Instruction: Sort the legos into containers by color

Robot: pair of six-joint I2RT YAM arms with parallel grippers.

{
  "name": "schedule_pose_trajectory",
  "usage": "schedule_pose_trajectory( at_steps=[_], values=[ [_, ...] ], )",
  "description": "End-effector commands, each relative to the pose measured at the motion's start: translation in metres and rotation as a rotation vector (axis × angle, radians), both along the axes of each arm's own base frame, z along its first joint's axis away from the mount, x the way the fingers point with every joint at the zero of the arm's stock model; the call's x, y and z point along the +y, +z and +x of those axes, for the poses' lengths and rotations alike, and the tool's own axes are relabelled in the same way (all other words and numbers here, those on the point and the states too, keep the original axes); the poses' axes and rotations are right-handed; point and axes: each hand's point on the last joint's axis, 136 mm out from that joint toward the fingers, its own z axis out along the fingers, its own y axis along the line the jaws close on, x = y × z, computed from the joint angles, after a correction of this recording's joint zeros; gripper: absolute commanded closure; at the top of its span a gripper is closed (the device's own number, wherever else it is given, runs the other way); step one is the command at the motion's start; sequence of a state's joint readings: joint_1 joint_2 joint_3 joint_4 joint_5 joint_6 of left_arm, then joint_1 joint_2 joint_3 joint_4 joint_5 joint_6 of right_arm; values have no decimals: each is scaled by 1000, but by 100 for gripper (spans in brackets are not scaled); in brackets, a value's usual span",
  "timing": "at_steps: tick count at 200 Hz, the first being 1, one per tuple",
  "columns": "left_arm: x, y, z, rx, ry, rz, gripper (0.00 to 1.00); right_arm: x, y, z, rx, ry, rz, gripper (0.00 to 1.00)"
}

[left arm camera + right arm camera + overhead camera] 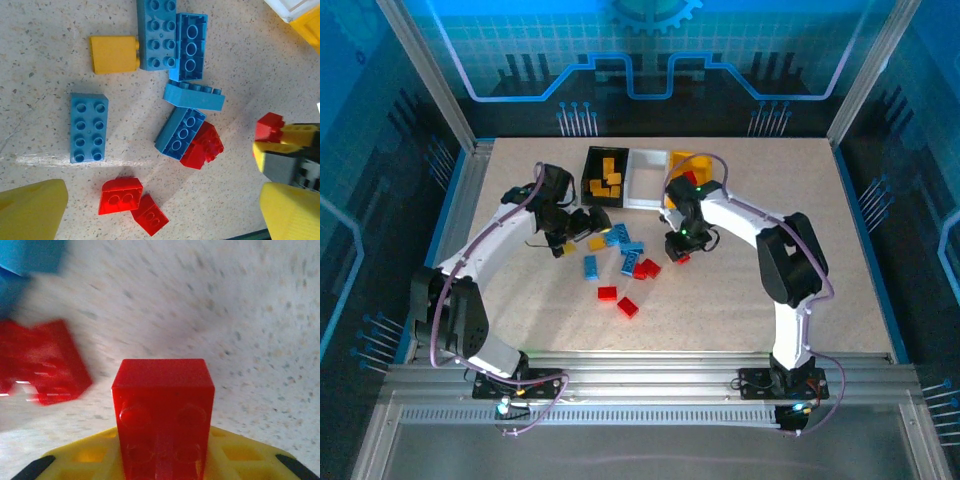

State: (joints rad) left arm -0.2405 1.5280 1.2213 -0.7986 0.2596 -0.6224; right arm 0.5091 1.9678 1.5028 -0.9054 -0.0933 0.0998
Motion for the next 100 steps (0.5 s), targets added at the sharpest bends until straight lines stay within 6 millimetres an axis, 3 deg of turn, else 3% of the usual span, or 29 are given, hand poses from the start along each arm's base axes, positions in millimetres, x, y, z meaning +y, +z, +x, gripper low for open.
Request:
schedule_pose_trajectory(
  at_steps=[1, 25, 40, 100],
  values=[
    [3, 1, -13, 5, -29, 5, 1, 32, 64, 29, -18, -131, 301, 62],
    [5, -2, -23, 17, -38, 10, 1, 48, 97, 66, -13, -247, 484, 62],
    [5, -5, -29, 27, -37, 9, 1, 56, 106, 89, -4, -306, 553, 62],
    [7, -12, -57, 73, -46, 11, 1, 78, 88, 162, 2, -447, 583, 58]
  ],
)
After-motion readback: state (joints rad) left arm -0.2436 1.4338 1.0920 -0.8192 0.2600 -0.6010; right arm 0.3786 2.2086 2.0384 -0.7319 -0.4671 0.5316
